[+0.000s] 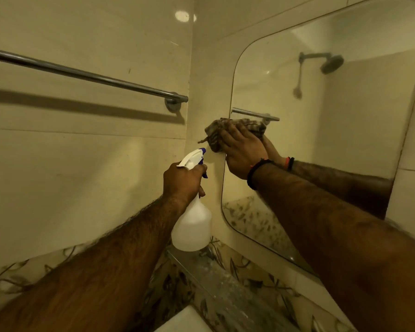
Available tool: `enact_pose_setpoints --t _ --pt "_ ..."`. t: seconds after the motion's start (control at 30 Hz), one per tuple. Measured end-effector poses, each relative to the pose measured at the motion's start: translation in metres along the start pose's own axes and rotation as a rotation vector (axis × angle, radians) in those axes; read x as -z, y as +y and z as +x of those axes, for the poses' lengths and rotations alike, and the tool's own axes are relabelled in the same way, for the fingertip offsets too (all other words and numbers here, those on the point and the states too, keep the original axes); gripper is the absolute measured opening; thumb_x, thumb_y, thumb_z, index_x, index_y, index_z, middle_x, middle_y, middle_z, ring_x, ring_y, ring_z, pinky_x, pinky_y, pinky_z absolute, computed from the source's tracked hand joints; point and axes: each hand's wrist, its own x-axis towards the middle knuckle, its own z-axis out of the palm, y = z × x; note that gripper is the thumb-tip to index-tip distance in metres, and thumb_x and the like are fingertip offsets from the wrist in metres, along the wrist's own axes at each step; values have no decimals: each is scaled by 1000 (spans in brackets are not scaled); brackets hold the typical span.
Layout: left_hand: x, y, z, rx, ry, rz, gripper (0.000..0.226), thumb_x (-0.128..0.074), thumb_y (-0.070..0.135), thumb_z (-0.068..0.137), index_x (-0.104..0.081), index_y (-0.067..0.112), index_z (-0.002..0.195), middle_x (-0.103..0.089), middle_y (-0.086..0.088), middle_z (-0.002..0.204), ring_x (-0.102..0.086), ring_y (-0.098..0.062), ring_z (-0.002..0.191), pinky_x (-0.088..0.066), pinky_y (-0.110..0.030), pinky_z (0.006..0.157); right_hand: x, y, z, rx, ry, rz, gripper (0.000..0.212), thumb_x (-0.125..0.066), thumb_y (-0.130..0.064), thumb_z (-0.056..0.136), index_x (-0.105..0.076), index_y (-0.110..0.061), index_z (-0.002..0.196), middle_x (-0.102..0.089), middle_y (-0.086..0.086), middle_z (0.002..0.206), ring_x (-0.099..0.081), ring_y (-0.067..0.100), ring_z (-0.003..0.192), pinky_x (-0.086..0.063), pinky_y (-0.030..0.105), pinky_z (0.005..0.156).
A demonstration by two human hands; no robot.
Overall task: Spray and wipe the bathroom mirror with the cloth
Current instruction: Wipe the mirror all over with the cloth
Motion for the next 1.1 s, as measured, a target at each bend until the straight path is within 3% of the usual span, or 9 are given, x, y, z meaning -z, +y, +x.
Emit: enact_pose_setpoints --t 0.17,0.33,0.4,0.57,0.8,0.97,1.1 --pt "1 -13 -12 43 5 5 49 -68 32 88 -58 6 129 -68 -13 63 -62 -20 48 -46 -26 58 -19 -31 -34 47 -75 60 60 -28 -23 95 -12 -20 153 -10 7 161 -1 28 148 -1 47 120" --pt "3 -25 -22 61 6 22 47 -67 31 89 -58 8 129 -70 -13 67 -61 -16 43 -46 -24 55 -37 -60 -68 96 -164 94 60 -26 -23 96 -6 -18 152 -3 7 161 5 28 148 -2 47 120" --pt "3 -30 -25 75 12 16 48 -68 32 89 -58 8 129 -70 -12 64 -62 -18 44 -51 -26 61 -43 -69 -79 105 -190 102 60 -26 -24 96 -7 -17 153 -5 8 161 4 28 148 -2 47 120" --pt "5 -41 -33 115 19 12 52 -70 32 88 -53 8 132 -74 -18 90 -63 -20 50 -53 -27 61 -45 -86 -104 155 -225 115 59 -25 -23 97 -4 -17 152 -4 8 161 5 28 148 6 45 118" --pt "11 -49 -45 116 3 25 49 -71 32 89 -55 8 128 -74 -19 95 -62 -21 48 -57 -31 65 -48 -101 -133 207 -295 128 57 -28 -24 99 -7 -20 152 -4 6 162 6 28 148 6 44 117" --pt "10 -53 -53 118 2 1 34 -71 29 88 -58 12 114 -70 -12 73 -62 -24 48 -61 -42 79 -56 -109 -153 252 -340 151 58 -31 -25 98 -10 -19 152 -7 6 161 5 29 148 -2 47 120" --pt "9 -55 -56 139 6 -3 39 -72 29 87 -64 5 117 -69 -14 66 -63 -26 48 -60 -41 76 -61 -113 -174 260 -349 229 56 -33 -23 99 -15 -15 152 -11 6 161 3 28 148 -5 46 120"
